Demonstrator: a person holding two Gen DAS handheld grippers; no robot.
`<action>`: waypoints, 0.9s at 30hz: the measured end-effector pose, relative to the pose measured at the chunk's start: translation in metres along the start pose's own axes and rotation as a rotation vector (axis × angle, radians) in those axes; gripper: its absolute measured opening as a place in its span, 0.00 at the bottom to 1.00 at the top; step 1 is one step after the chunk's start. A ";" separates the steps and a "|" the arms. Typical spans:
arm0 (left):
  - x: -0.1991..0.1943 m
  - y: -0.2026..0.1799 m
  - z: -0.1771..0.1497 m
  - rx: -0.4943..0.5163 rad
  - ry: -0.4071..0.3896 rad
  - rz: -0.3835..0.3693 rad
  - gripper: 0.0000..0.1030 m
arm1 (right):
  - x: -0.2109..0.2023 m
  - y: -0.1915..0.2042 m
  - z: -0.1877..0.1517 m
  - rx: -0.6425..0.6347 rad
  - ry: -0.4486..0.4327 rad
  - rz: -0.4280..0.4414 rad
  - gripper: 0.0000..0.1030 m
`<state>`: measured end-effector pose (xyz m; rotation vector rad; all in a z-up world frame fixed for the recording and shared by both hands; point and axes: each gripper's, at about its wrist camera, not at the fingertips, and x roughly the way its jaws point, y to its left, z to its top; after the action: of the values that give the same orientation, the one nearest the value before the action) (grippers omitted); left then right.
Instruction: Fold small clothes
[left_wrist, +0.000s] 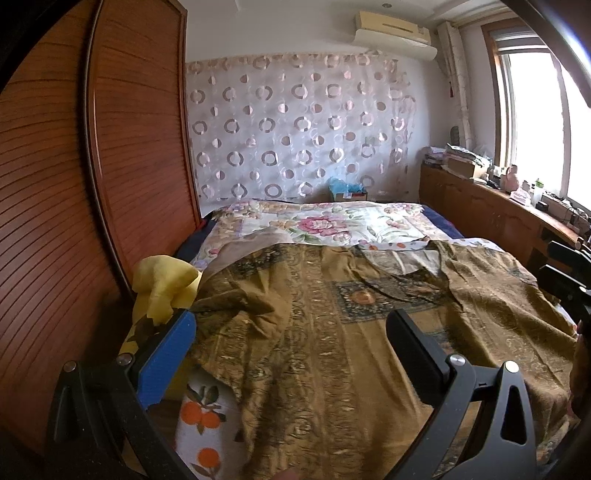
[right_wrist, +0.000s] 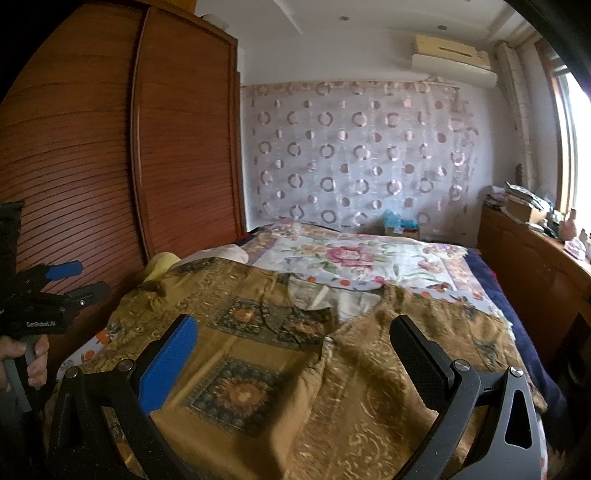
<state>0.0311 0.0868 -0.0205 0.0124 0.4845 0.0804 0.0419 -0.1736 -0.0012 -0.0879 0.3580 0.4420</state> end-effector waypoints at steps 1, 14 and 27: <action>0.003 0.003 0.000 -0.002 0.005 -0.004 1.00 | 0.002 0.000 0.000 -0.005 0.004 0.008 1.00; 0.070 0.088 -0.012 -0.091 0.179 0.009 0.88 | 0.059 -0.006 0.011 -0.082 0.172 0.149 1.00; 0.126 0.131 -0.032 -0.198 0.373 0.007 0.67 | 0.110 -0.027 0.036 -0.122 0.299 0.257 1.00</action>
<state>0.1176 0.2273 -0.1037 -0.1982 0.8470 0.1385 0.1584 -0.1481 -0.0066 -0.2300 0.6401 0.7080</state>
